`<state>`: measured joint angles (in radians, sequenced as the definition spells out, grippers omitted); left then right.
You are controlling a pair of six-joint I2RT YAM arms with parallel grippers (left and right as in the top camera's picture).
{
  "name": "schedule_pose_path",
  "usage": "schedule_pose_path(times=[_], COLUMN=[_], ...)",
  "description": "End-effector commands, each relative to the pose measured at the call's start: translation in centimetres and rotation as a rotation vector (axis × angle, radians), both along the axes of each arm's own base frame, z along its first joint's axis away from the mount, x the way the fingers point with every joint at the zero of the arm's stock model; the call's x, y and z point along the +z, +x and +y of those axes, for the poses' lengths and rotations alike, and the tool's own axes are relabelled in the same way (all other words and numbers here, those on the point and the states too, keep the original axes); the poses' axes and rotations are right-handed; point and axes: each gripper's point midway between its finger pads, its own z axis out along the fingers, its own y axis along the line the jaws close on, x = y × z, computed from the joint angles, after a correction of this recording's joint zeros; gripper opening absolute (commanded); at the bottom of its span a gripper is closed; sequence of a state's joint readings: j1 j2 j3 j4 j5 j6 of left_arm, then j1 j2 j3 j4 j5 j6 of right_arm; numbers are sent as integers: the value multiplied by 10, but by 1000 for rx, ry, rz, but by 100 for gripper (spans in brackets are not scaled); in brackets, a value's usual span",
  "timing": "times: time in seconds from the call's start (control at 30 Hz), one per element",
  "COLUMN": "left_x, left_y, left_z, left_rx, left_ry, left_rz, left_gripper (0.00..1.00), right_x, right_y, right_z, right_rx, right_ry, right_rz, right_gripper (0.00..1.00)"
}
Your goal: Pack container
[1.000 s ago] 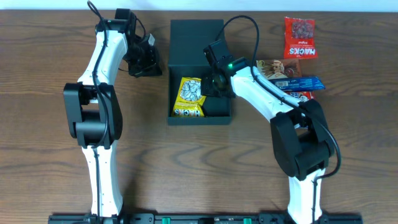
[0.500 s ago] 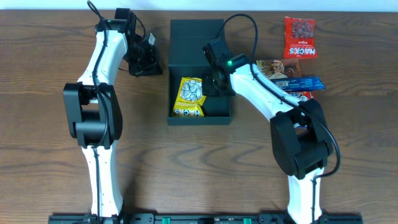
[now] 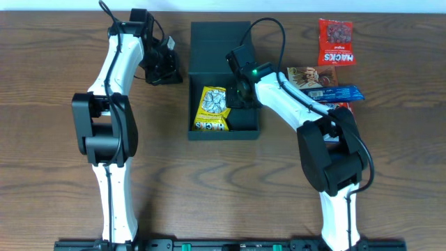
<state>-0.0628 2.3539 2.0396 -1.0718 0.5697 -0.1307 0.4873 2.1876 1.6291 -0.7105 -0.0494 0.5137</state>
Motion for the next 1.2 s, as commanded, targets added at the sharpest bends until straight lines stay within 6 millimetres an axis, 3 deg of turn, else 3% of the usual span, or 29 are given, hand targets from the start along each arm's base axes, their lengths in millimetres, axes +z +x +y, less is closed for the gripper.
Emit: schedule_pose_path(times=[0.0, 0.53, 1.17], left_x=[4, 4, 4], left_y=[-1, 0, -5], left_z=[-4, -7, -24], left_rx=[-2, -6, -44], left_ry=[-9, -9, -5], left_rz=[-4, -8, -9], left_gripper=[6, 6, 6], right_x=[-10, 1, 8], right_y=[2, 13, 18], right_z=[8, 40, 56], right_rx=[25, 142, 207], right_ry=[16, 140, 190], right_rz=[13, -57, -109], right_gripper=[1, 1, 1])
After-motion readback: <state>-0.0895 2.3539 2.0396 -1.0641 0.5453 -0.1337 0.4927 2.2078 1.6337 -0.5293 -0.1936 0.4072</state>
